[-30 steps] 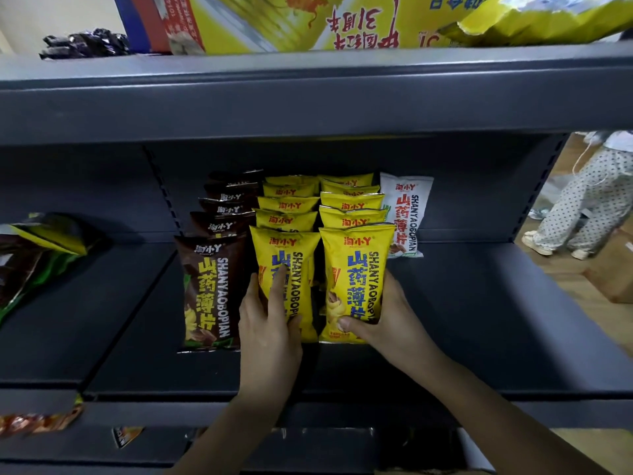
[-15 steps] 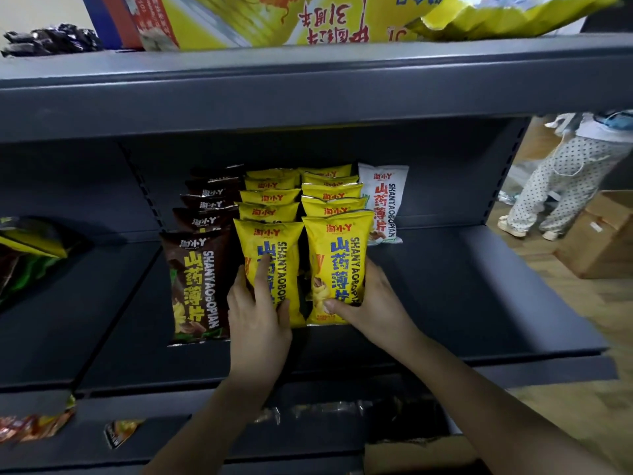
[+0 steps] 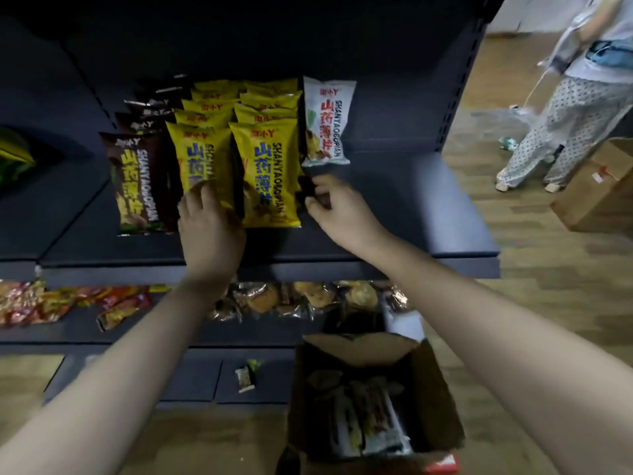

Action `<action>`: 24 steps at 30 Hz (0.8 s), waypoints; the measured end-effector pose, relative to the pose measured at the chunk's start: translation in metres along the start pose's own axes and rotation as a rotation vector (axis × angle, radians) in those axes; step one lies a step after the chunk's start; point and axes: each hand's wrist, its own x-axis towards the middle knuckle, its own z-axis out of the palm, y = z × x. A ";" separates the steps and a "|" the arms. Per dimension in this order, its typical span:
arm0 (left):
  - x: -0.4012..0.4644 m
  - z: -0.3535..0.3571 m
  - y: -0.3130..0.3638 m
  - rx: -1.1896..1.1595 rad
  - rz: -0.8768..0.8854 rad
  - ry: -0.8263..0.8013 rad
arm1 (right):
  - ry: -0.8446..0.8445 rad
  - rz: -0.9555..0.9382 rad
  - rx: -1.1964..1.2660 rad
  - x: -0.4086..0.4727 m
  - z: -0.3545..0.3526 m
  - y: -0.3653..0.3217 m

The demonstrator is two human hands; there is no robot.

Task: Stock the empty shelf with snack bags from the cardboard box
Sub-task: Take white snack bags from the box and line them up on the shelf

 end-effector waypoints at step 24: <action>-0.268 0.114 0.030 0.130 -0.078 -1.101 | -0.888 0.572 -0.102 -0.234 0.054 0.209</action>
